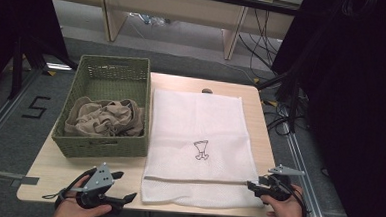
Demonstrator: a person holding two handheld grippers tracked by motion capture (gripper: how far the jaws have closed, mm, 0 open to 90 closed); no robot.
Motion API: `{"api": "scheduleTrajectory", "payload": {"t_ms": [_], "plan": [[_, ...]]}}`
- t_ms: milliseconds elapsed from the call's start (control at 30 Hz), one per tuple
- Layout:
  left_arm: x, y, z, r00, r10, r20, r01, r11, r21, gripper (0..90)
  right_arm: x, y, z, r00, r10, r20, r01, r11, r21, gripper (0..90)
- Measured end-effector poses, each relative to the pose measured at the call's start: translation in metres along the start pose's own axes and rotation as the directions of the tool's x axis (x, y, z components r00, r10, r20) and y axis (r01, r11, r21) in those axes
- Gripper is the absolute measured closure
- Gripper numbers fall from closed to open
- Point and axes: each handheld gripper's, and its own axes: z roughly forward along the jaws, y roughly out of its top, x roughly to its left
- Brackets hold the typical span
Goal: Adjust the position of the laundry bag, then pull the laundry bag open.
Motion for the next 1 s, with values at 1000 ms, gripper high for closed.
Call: {"api": "scheduleTrajectory", "payload": {"t_ms": [1000], "plan": [[-0.001, -0.001, 0.001, 0.9999, 0.01, 0.007, -0.01, 0.9999, 0.009, 22.7, -0.025, -0.015, 0.011, 0.9992, 0.001, 0.04, -0.005, 0.994, 0.109, 40.7]]}}
